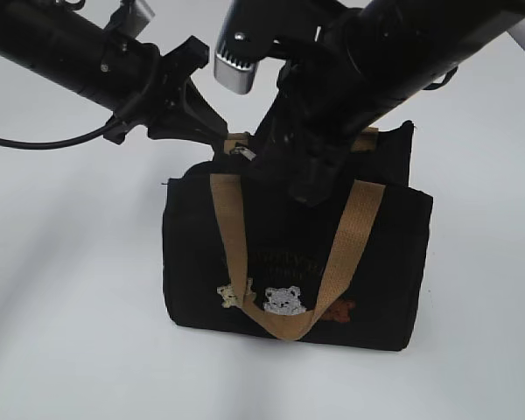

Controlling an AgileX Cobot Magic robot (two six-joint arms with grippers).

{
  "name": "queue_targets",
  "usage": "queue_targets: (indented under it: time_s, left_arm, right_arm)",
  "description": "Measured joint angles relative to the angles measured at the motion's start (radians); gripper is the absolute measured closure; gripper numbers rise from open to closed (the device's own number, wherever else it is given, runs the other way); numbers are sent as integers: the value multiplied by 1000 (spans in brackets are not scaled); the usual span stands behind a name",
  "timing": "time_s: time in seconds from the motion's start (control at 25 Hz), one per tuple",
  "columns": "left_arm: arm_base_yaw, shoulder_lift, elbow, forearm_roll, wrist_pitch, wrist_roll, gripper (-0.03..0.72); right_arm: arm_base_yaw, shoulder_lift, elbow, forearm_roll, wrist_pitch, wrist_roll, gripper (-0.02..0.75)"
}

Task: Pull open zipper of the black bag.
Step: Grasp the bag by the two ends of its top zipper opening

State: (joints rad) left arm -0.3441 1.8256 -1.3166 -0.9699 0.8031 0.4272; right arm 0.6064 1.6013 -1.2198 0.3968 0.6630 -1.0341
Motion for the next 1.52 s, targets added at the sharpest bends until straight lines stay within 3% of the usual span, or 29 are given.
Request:
queue_targets:
  time_s: [0.08,0.52,0.8,1.16,1.36,1.52]
  left_arm:
    - [0,0,0,0,0,0,656]
    - [0,0,0,1,0,0,656]
    - [0,0,0,2,0,0,656]
    - [0,0,0,3,0,1,657]
    - [0,0,0,4,0,1,657]
    - [0,0,0,4,1,1,657]
  right_arm:
    - [0,11,0,-4,-11,0,417]
    - [0,20,0,-73,-18,0,738]
    - [0,10,0,-79,-19,7,738]
    - [0,-60,0,-224,10,157,738]
    - [0,-53,0,-141,11,142,731]
    - [0,-23,0,-56,21,76,644]
